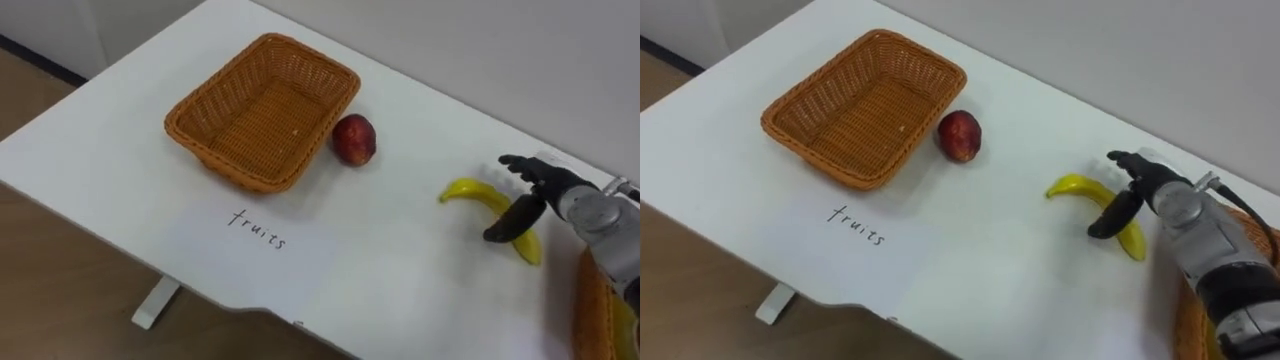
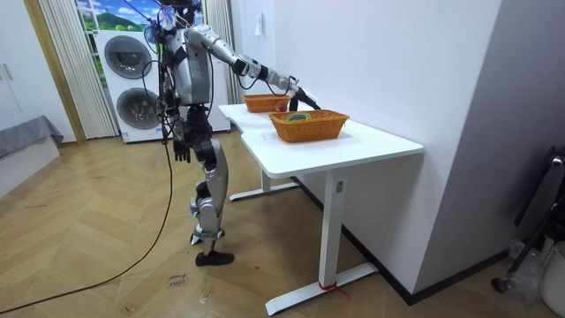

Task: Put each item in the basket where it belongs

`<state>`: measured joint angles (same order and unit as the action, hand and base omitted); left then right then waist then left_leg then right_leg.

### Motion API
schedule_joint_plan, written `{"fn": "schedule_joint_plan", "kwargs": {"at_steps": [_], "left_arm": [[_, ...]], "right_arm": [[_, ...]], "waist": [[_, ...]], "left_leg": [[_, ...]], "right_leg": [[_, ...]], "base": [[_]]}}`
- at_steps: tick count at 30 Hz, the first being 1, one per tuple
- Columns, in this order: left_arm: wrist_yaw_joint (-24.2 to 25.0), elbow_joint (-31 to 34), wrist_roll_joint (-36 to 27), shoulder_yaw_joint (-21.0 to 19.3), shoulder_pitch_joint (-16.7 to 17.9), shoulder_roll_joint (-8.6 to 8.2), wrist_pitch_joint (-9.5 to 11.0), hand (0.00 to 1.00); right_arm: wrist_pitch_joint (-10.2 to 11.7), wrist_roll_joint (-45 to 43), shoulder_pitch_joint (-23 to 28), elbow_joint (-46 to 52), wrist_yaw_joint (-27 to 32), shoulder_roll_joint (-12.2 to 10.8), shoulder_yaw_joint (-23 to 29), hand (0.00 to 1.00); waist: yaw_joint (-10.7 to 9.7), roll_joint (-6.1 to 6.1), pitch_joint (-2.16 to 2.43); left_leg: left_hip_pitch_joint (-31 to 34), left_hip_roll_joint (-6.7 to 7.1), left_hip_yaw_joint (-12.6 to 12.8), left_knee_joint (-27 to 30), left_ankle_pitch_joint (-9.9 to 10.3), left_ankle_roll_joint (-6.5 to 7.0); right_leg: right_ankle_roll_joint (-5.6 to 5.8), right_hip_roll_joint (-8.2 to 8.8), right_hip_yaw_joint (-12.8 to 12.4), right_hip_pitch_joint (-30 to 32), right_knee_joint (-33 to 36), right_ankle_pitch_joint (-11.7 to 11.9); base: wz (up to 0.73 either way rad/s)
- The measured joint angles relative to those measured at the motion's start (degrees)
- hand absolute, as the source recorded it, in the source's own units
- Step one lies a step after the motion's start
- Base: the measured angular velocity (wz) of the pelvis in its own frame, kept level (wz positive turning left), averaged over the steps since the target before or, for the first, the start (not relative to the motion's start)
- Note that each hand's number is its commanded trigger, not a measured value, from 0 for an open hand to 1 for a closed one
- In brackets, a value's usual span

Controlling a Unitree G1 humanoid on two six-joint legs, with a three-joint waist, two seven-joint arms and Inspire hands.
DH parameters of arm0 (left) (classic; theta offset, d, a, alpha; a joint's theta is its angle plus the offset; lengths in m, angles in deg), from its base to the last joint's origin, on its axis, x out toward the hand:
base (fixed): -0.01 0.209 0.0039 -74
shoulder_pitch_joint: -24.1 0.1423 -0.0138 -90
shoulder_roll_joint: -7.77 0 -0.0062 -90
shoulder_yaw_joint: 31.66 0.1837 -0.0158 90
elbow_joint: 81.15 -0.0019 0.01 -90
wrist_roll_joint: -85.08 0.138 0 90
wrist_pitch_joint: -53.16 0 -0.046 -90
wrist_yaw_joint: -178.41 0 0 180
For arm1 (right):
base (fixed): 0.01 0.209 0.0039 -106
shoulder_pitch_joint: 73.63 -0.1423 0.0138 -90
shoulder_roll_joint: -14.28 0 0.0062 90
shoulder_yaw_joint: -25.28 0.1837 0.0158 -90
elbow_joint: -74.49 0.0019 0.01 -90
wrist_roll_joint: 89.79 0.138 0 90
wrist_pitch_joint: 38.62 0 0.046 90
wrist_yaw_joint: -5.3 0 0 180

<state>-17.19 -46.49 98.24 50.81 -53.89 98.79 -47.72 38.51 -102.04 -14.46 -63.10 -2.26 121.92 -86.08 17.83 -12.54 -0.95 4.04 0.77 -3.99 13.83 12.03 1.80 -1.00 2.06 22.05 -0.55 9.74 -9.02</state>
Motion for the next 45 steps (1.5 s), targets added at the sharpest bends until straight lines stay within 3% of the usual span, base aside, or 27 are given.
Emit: {"fn": "schedule_joint_plan", "kwargs": {"at_steps": [8,19,25,30,37,45], "left_arm": [[0.0,-0.2,-0.1,1.0,-0.6,0.52,1.0,0.0],[0.0,0.2,-0.1,3.1,-2.1,0.52,1.4,0.0],[-0.2,0.1,-0.2,3.7,-3.7,0.46,1.5,0.0],[-1.1,0.0,-0.2,5.0,-3.7,0.46,1.7,0.0],[-1.2,-1.9,-0.3,5.7,-4.6,0.5,2.9,0.0],[-0.1,-3.4,-0.1,5.8,-6.5,0.85,3.9,0.0]], "right_arm": [[1.2,0.4,-3.8,-5.4,3.7,0.0,0.0,0.0],[1.6,0.7,-6.4,-8.4,3.9,0.0,0.0,0.0],[1.6,0.6,-6.7,-8.6,4.5,0.0,-0.3,0.0],[1.9,0.4,-8.1,-8.5,4.5,0.0,-4.4,0.0],[2.8,-2.1,-8.1,-7.8,4.2,0.0,-6.2,0.0],[2.9,-6.7,-9.1,-7.5,-0.3,0.0,-9.4,0.0]], "waist": [[0.1,0.51,-0.38],[0.1,0.95,-0.71],[1.5,0.79,-0.61],[1.6,0.49,-0.68],[1.8,0.28,-0.89],[3.3,0.02,-1.08]], "left_leg": [[2.7,-0.09,-0.1,1.0,0.0,-0.12],[4.5,-0.12,-0.1,1.7,0.0,-0.12],[5.4,-0.3,0.3,1.8,-0.2,-0.2],[5.5,-0.39,0.6,1.8,-0.2,-0.22],[5.7,-0.38,0.5,1.9,-0.2,-0.23],[5.6,-0.38,0.1,2.0,-0.2,-0.25]], "right_leg": [[-0.3,-0.13,0.2,2.3,0.0,0.3],[-0.4,-0.1,0.2,3.8,0.2,0.5],[-0.57,-0.06,0.1,5.3,1.0,0.8],[-0.65,-0.08,0.3,5.5,1.0,0.8],[-0.64,-0.09,0.3,5.5,1.0,0.8],[-0.66,-0.11,0.8,5.3,0.9,0.9]], "base": [[0.02],[0.0],[-0.07],[0.0],[0.0],[0.01]]}}
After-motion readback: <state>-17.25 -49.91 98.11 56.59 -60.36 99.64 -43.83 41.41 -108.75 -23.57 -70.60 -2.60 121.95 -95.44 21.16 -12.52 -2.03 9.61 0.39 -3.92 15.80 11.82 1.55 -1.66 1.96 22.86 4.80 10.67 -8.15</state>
